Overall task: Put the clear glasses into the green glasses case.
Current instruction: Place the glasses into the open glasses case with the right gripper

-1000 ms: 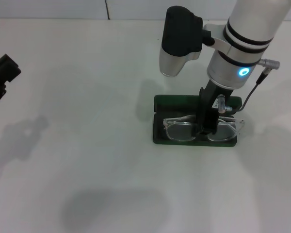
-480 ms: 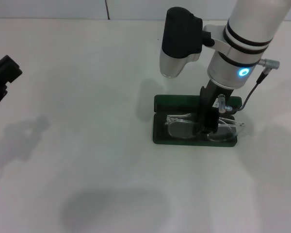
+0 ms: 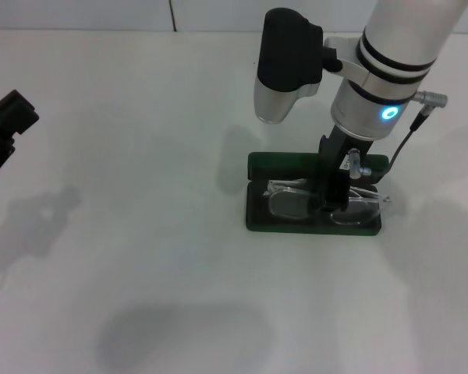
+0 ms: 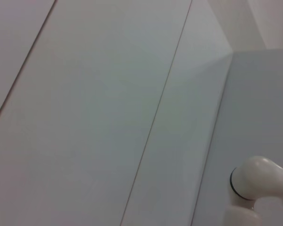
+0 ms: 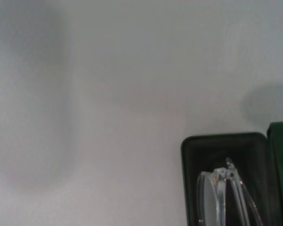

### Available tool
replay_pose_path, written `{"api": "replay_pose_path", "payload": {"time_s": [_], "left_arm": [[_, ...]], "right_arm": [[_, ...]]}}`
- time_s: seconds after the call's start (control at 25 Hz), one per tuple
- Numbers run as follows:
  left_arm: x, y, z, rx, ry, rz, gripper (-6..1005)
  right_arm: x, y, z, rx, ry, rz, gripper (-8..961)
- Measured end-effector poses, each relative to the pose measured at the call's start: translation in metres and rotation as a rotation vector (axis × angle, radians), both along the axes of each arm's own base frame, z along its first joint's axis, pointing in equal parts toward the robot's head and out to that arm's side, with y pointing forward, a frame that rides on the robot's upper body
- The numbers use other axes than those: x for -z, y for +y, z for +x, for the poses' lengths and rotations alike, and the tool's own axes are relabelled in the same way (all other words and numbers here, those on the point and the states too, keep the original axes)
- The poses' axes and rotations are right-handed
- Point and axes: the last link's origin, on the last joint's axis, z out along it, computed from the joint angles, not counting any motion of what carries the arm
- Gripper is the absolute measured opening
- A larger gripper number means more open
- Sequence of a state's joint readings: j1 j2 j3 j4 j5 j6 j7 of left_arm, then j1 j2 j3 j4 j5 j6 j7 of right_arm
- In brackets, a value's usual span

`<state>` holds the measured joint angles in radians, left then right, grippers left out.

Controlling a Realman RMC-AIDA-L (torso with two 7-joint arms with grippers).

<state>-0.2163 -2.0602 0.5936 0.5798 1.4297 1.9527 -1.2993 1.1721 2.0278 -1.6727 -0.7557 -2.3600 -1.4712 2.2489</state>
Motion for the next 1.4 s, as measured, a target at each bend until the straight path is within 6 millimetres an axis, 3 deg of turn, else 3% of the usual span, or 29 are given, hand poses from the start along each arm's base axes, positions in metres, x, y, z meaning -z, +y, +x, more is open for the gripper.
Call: {"api": "replay_pose_path", "payload": {"time_s": [1.4], "left_arm": [[0.0004,-0.0014,-0.0010,-0.005,0.000,-0.001,132]], "right_arm": [[-0.0021,-0.0036,-0.0064,-0.037,-0.029,0.006,219]]}}
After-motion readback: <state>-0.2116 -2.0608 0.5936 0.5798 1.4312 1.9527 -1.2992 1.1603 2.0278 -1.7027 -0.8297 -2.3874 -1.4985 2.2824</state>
